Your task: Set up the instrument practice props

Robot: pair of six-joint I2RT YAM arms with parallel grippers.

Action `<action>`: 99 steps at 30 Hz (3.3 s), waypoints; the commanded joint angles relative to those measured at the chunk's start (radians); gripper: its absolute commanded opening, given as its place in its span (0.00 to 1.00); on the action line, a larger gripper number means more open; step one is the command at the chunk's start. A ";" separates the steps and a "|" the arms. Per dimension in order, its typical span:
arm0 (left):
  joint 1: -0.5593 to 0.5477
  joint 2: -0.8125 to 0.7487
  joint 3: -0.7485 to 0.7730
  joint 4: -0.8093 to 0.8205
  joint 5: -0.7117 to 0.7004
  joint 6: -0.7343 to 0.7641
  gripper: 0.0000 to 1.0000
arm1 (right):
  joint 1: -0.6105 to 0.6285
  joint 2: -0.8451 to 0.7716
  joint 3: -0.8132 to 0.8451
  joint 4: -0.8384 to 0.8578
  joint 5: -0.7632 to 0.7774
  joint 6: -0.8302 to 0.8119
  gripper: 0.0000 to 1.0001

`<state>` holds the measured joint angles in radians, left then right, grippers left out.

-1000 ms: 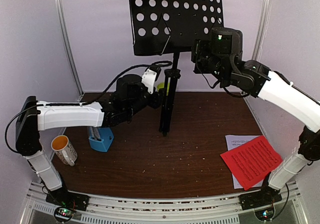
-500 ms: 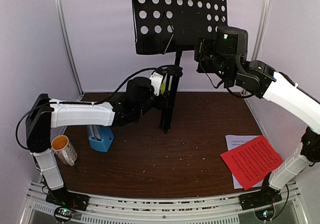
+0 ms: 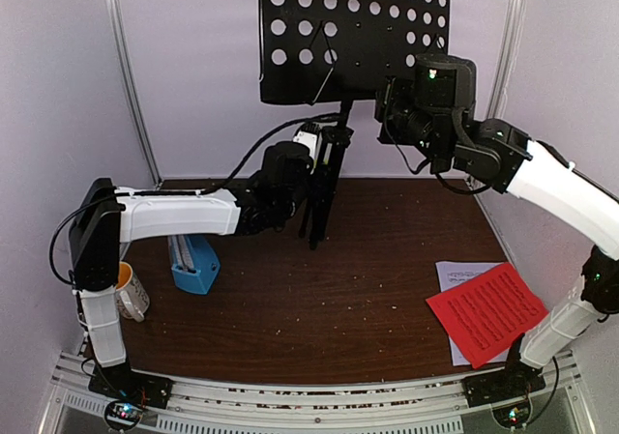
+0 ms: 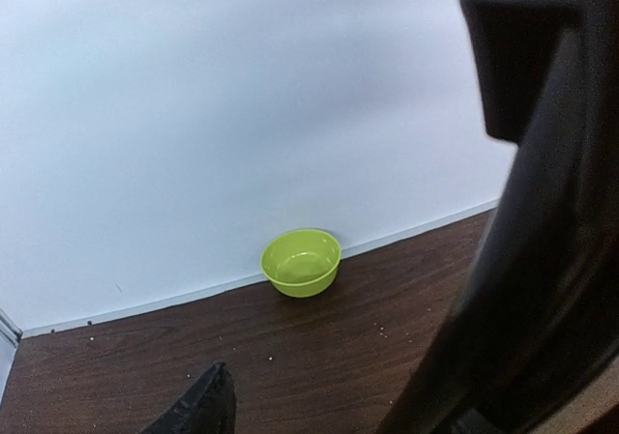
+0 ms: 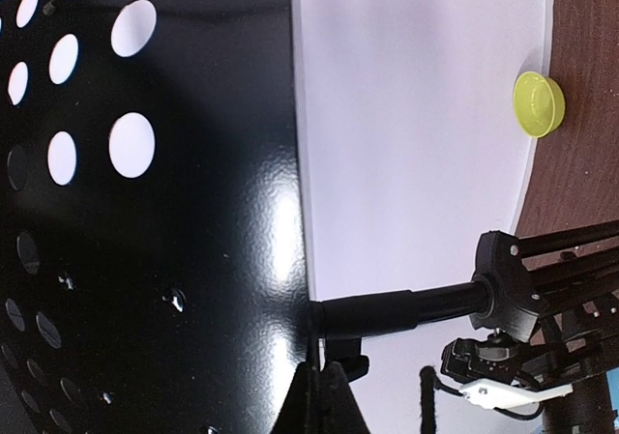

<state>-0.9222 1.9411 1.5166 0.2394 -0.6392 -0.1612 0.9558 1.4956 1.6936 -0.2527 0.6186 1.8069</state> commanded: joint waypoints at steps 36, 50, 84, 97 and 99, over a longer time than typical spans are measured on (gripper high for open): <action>0.014 -0.142 -0.286 0.181 0.455 0.345 0.63 | 0.018 -0.057 0.215 0.159 0.016 -0.085 0.00; 0.010 -0.149 -0.288 0.188 0.379 0.239 0.71 | 0.019 -0.059 0.195 0.182 0.021 -0.081 0.00; 0.003 -0.206 -0.320 0.122 0.438 0.612 0.00 | 0.027 -0.021 0.282 0.160 0.024 -0.163 0.00; 0.051 -0.168 -0.330 0.140 0.504 0.541 0.00 | 0.040 -0.048 0.155 0.212 -0.069 -0.174 0.00; 0.052 -0.154 -0.322 0.156 0.491 0.530 0.00 | 0.045 -0.072 0.086 0.244 -0.076 -0.176 0.00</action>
<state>-0.8597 1.7329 1.1858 0.4458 -0.2001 0.2821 0.9920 1.5337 1.8320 -0.3801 0.5579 1.6325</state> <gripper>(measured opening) 0.133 0.013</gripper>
